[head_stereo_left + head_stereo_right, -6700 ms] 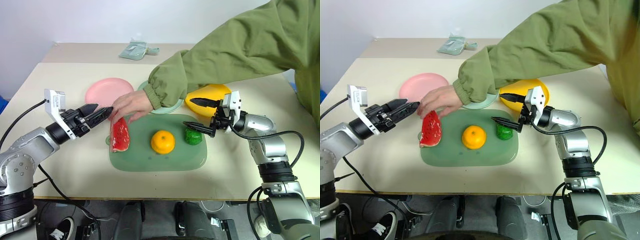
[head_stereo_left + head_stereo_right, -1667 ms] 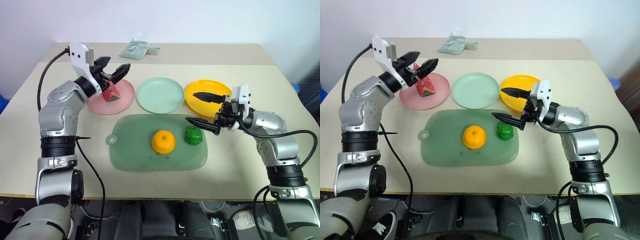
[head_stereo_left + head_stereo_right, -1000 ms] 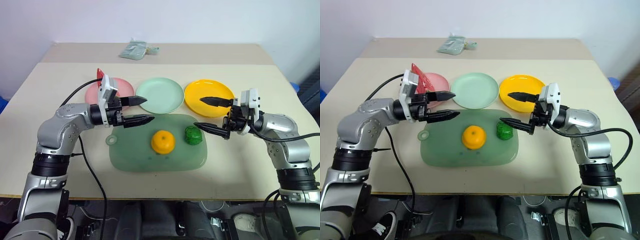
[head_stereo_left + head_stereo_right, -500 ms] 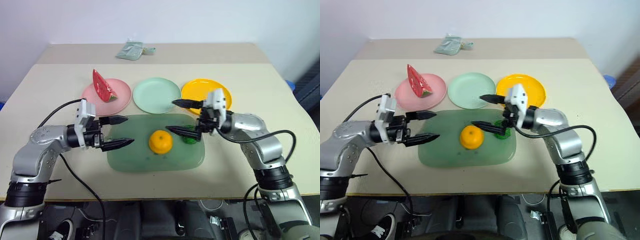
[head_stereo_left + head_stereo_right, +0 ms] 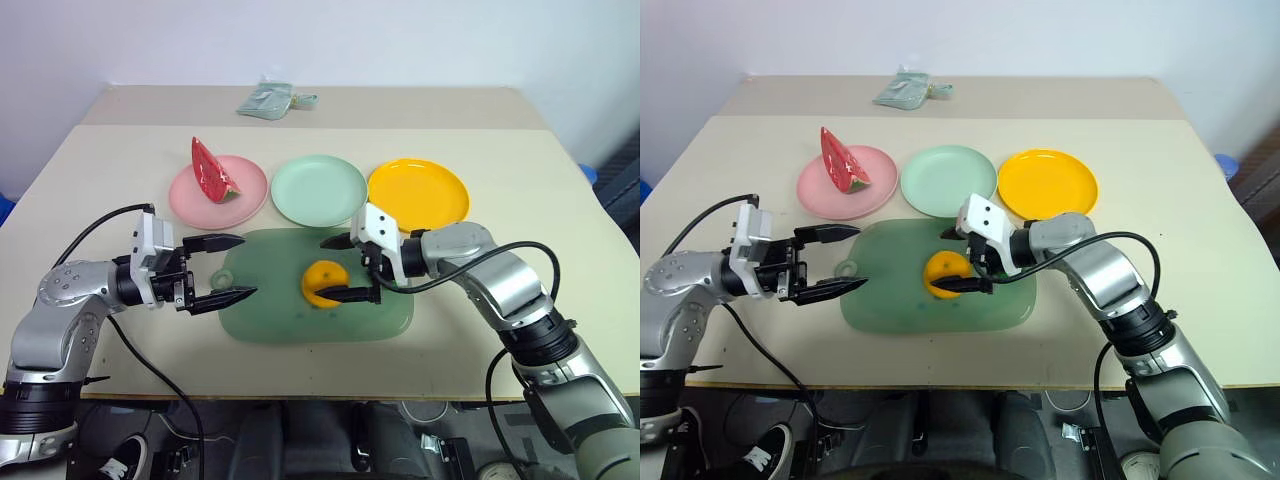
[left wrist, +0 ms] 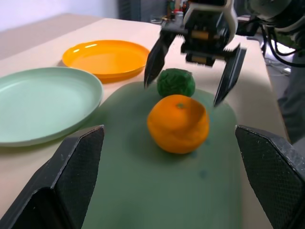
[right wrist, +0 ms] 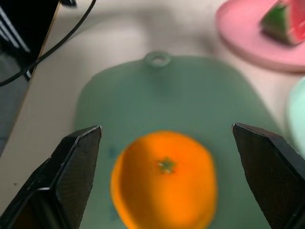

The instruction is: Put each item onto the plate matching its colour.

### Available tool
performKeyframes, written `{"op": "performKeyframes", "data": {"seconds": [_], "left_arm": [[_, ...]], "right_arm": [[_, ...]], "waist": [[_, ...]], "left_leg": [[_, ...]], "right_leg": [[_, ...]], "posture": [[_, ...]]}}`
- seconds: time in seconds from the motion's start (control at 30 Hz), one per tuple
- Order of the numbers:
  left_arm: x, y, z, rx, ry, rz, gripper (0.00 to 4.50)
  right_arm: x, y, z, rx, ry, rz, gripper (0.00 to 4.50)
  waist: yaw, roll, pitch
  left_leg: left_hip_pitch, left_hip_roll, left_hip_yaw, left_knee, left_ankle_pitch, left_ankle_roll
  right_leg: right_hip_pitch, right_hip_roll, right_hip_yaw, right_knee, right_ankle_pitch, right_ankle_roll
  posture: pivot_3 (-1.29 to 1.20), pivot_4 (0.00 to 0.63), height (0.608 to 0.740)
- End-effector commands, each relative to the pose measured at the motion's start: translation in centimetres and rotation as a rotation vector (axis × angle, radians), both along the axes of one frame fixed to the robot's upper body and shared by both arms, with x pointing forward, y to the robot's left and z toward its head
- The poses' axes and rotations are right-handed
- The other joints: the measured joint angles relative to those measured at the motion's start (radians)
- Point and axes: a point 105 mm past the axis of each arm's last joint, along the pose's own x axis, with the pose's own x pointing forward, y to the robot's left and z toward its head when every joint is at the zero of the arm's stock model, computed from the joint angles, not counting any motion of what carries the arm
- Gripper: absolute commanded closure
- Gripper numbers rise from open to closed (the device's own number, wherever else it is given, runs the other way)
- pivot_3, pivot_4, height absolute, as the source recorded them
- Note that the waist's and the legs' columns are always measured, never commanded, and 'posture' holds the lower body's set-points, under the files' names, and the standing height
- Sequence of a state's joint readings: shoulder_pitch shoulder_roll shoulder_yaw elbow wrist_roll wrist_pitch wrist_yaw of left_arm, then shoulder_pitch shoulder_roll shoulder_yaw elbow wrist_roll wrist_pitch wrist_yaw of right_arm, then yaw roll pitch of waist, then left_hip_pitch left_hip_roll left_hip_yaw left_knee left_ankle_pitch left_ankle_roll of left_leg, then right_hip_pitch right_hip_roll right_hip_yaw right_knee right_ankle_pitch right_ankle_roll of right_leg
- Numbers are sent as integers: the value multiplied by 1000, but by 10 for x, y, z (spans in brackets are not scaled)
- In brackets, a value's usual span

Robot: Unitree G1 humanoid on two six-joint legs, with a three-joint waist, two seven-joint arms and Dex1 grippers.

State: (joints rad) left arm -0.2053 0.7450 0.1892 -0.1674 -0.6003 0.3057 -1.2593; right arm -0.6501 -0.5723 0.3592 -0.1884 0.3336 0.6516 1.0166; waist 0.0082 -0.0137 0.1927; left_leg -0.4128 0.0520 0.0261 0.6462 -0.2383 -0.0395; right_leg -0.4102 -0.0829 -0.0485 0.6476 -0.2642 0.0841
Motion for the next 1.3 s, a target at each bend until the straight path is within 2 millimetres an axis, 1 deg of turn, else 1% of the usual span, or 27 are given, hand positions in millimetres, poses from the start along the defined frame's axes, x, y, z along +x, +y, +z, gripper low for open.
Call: {"op": "performKeyframes", "data": {"seconds": [0.03,0.1,0.23,0.37,0.47,0.5,0.53,0.57,0.6,0.63,0.73,0.8,0.87,0.9,1.0,1.03,1.07,1.13,1.2,1.23,1.3], "left_arm": [[-5,-4,8,1,-34,-20,37],[-5,-5,8,0,-31,-20,37],[-5,-8,8,1,-32,-17,37],[-5,-10,8,4,-34,-16,37],[-5,-11,7,5,-35,-15,0],[-5,-11,7,5,-36,-14,0],[-5,-11,7,5,-35,-13,0],[-5,-11,7,5,-35,-13,0],[-4,-11,8,5,-36,-12,0],[-4,-11,8,1,-31,-15,0],[3,-9,10,-13,-23,17,0],[12,-8,16,-66,-11,54,0],[17,-8,21,-103,-3,73,0],[21,-8,21,-103,-8,93,0],[32,-11,20,-116,-39,146,0],[36,-13,18,-125,-37,165,0],[38,-14,17,-130,-34,175,0],[44,-15,13,-132,-30,209,0],[45,-17,10,-123,-36,211,0],[45,-18,9,-123,-35,210,0],[45,-19,9,-118,-53,204,0]], "right_arm": [[3,5,5,2,-21,-2,0],[4,6,3,-4,-25,0,0],[6,5,-10,-58,-35,-1,0],[6,2,-15,-81,-23,2,0],[7,2,-15,-82,-20,-3,845],[7,1,-14,-83,-22,-1,1296],[7,0,-14,-83,-24,3,1428],[6,0,-13,-82,-25,6,1434],[8,0,-10,-72,-38,-2,1434],[10,2,-1,-25,-38,-17,1434],[22,3,35,148,-47,-68,1434],[46,-10,54,225,-86,-183,1434],[71,-25,65,259,-159,-306,1434],[88,-37,70,268,-201,-394,1434],[129,-79,71,201,-333,-654,1434],[137,-90,69,200,-314,-717,1434],[143,-98,67,203,-300,-759,1434],[153,-116,58,144,-317,-844,1434],[159,-133,43,67,-314,-921,1434],[160,-138,36,43,-310,-940,1434],[160,-140,28,64,-267,-949,1434]], "waist": [[0,0,0],[-1,0,0],[-1,0,0],[-1,0,0],[-1,0,0],[-1,0,0],[-1,0,0],[-1,0,0],[-1,0,0],[-1,0,0],[-2,0,0],[-2,0,0],[1,0,0],[2,0,0],[3,0,0],[3,0,0],[1,0,0],[-2,0,0],[-7,0,0],[-11,0,0],[-21,0,0]], "left_leg": [[0,0,0,0,0,0],[0,0,0,0,0,0],[0,0,0,0,0,0],[0,0,0,0,0,0],[0,0,0,0,0,0],[0,0,0,0,0,0],[0,0,0,0,0,0],[0,0,0,0,0,0],[0,0,0,0,0,0],[0,0,0,0,0,0],[0,0,0,0,0,0],[0,0,0,0,0,0],[0,0,0,0,0,0],[0,0,0,1,0,0],[0,0,0,0,0,0],[-1,0,0,0,0,0],[-2,0,0,0,0,0],[-3,0,0,0,0,0],[-3,0,0,0,0,0],[-4,0,0,0,0,0],[-6,0,0,0,0,0]], "right_leg": [[0,0,0,0,0,0],[0,0,0,0,0,0],[0,0,0,0,0,0],[0,0,0,0,0,0],[0,0,0,0,0,0],[0,0,0,0,0,0],[0,0,0,0,0,0],[0,0,0,0,0,0],[0,0,0,0,0,0],[0,0,0,0,0,0],[0,0,0,0,0,0],[0,1,0,1,0,0],[0,1,0,1,0,1],[0,0,0,1,0,1],[0,0,0,0,0,1],[0,0,0,0,0,1],[-1,0,0,0,0,1],[-2,0,0,0,0,1],[-3,0,0,0,1,1],[-3,0,0,1,1,1],[-5,0,0,1,1,1]], "posture": [[0,150,740],[0,150,740],[0,150,740],[0,150,740],[0,150,740],[0,150,740],[0,150,740],[0,150,740],[0,150,740],[0,150,740],[0,150,740],[0,150,740],[0,150,740],[0,150,740],[0,150,740],[0,150,740],[0,150,740],[0,150,740],[0,150,740],[0,150,740],[0,150,740]]}}
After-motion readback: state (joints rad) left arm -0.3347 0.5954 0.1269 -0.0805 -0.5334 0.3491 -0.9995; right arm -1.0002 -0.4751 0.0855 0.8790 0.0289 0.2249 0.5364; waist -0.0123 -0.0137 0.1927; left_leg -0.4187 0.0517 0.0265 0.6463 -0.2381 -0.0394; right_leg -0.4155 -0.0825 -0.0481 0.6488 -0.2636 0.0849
